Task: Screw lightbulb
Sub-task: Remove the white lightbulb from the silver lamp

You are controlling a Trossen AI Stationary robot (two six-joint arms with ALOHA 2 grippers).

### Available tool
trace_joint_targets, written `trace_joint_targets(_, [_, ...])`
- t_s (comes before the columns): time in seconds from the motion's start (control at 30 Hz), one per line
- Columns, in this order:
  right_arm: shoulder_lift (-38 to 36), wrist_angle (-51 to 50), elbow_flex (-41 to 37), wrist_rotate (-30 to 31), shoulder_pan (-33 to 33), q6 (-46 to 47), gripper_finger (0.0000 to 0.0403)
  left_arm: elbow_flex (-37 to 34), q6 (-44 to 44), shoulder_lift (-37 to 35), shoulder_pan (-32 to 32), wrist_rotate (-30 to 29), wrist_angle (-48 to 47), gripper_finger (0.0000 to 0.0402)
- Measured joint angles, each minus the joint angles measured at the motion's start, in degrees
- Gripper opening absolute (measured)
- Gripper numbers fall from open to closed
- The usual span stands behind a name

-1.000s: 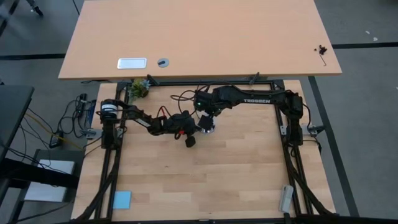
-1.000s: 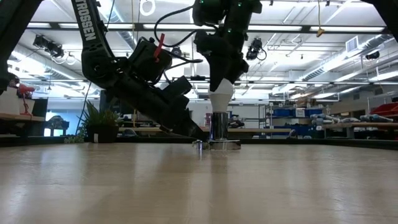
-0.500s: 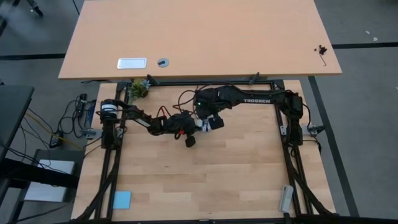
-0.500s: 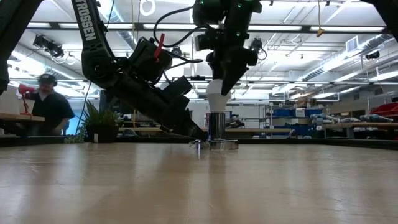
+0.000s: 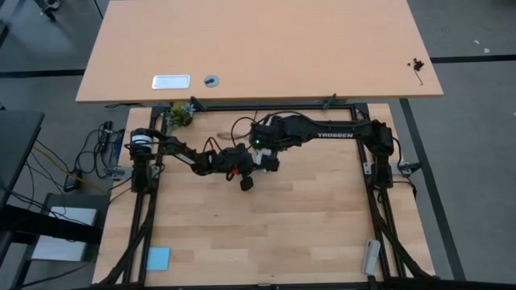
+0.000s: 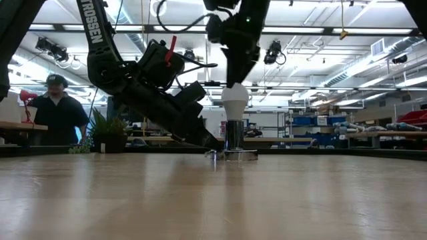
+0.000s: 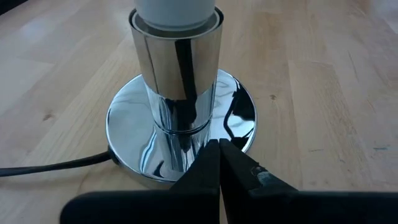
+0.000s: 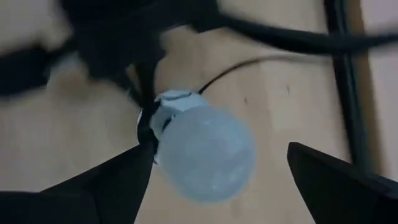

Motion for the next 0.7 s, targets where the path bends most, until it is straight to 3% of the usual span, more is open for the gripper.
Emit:
trace_joint_targets(0.1, [0.00,0.04,0.00,-2.76,-1.18,13.43,0.0374,0.00,0.00,0.00,0.00,-0.02,0.00,0.0003])
trace_joint_targets(0.27, [0.00,0.92,-0.45,-5.97,-2.08,25.90,0.0374,0.01,0.00,0.00,0.00,-0.02,-0.01,0.0003])
trace_joint_targets(0.53, [0.22,2.24,-4.02,-6.12,-2.25,24.72,0.0364,0.01,-0.02,0.00,0.00,-0.02,-0.02,0.0003])
trace_joint_targets(0.7, [0.20,2.05,-3.98,-6.40,-3.07,17.90,0.0311,0.02,-0.02,0.00,0.00,-0.02,-0.02,0.0003])
